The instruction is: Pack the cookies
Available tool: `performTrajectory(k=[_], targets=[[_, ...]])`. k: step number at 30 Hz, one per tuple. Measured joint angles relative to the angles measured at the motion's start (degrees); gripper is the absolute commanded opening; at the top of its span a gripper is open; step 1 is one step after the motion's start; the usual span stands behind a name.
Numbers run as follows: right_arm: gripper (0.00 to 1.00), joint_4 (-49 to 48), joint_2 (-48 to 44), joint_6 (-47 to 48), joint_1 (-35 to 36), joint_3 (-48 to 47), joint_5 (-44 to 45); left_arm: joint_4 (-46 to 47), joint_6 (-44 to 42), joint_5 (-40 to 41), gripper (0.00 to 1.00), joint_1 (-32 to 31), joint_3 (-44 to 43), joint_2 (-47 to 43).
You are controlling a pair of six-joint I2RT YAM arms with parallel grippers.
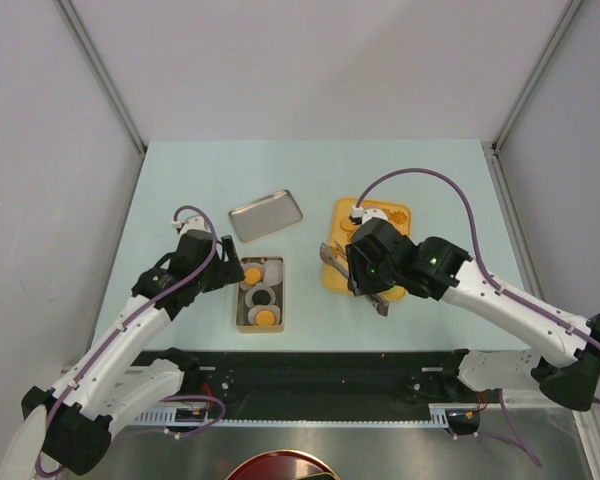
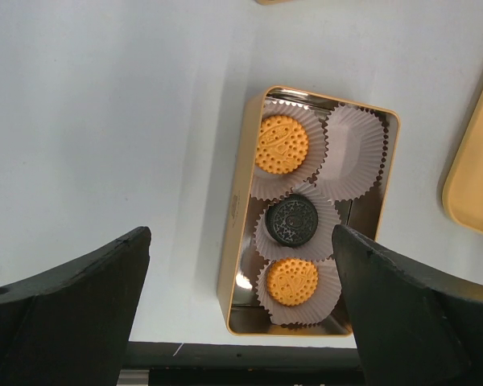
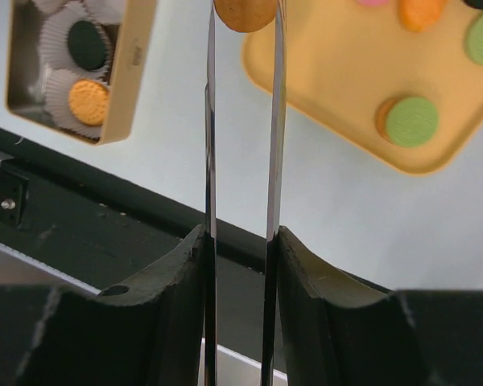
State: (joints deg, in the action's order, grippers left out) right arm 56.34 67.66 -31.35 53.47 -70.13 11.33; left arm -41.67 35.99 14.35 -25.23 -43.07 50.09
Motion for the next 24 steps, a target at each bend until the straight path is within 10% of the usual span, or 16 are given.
performTrajectory(k=[24], targets=[[0.37,-11.1,23.3,3.0,8.0,-12.4,-3.8,0.0,0.0,0.0,1.0,0.0,0.0,-0.4]])
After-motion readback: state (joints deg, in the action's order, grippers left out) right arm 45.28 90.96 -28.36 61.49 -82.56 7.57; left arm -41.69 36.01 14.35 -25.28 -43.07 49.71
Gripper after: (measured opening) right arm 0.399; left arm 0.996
